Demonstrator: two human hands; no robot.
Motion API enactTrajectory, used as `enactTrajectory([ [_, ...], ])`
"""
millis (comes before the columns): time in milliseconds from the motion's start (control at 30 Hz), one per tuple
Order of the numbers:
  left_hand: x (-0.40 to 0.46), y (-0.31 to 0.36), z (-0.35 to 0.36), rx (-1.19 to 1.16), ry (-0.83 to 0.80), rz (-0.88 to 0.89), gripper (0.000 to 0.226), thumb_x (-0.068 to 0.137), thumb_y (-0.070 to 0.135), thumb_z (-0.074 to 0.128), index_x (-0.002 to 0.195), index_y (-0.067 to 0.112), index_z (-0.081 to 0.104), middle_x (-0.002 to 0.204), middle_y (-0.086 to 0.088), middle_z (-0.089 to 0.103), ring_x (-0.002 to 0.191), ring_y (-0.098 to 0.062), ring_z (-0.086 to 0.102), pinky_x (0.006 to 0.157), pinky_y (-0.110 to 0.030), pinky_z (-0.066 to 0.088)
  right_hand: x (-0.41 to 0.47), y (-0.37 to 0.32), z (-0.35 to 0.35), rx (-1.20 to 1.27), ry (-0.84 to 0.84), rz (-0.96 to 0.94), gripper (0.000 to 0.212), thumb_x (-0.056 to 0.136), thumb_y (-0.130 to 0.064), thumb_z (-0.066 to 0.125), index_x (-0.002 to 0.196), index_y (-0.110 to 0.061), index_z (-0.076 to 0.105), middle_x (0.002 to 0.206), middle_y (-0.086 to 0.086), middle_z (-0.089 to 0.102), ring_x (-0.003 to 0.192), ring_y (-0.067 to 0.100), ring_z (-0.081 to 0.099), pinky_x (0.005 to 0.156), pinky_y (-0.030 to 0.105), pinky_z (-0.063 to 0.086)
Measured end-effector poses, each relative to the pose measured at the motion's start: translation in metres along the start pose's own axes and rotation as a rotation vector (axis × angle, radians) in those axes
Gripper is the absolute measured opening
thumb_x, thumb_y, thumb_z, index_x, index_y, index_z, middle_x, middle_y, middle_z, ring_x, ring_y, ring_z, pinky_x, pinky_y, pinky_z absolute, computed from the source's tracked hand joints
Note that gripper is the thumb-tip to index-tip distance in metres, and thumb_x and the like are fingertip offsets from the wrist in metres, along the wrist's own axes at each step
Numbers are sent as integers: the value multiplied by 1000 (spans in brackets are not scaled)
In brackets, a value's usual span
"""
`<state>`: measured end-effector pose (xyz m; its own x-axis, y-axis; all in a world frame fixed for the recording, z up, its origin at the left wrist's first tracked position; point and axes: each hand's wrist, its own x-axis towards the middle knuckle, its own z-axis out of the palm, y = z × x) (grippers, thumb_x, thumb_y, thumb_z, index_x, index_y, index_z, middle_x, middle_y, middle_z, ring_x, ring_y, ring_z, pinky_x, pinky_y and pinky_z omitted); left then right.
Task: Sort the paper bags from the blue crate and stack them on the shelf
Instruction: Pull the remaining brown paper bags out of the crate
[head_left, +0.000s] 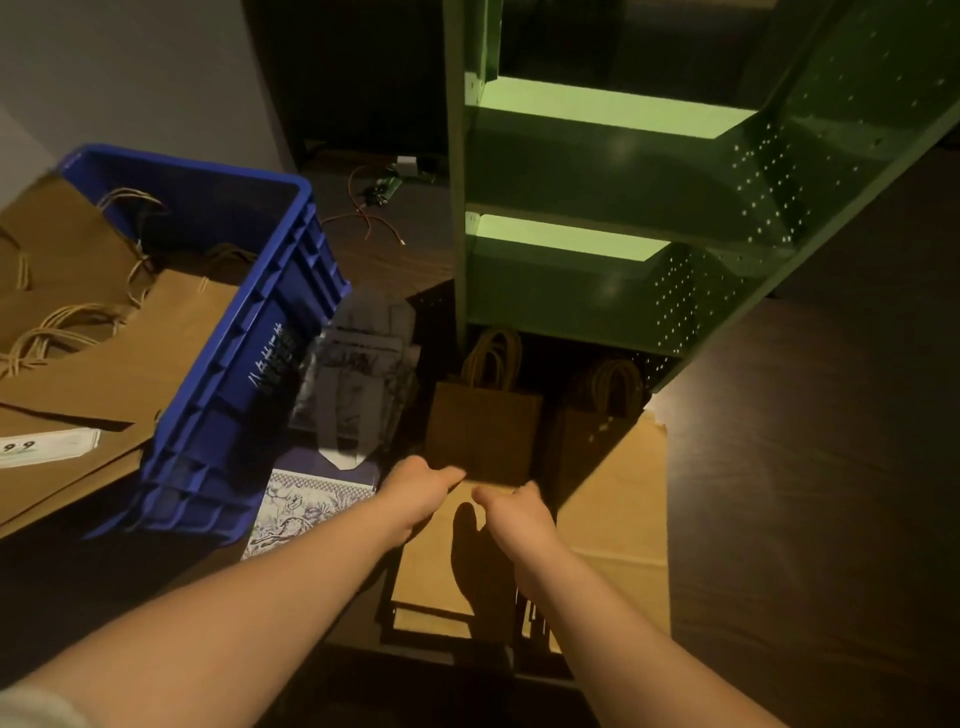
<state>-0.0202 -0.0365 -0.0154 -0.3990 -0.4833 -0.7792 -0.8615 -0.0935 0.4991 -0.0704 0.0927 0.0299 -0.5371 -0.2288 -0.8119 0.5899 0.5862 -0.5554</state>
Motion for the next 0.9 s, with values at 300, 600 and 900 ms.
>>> enactTrajectory([
  [300,-23,4,12,38,82,-39,75,99,53,50,157,10,29,162,-11,26,149,-34,26,115,-51,33,-2,-8,-2,-54,50,-27,70,101,-32,57,157,-10,21,119,4,51,103,19,52,91,36,42],
  [600,-63,26,-39,27,11,142,74,103,59,42,163,21,23,167,-6,31,150,-30,34,117,-46,33,-21,-39,12,-318,322,-353,66,99,-33,59,153,-10,28,149,7,33,100,14,56,85,34,58],
  [900,-130,41,-161,19,47,356,32,101,49,54,129,35,62,112,8,68,95,-12,69,89,-36,60,-62,-116,79,-269,51,-756,21,98,-29,59,119,-34,59,104,-23,59,100,-1,59,86,25,53],
])
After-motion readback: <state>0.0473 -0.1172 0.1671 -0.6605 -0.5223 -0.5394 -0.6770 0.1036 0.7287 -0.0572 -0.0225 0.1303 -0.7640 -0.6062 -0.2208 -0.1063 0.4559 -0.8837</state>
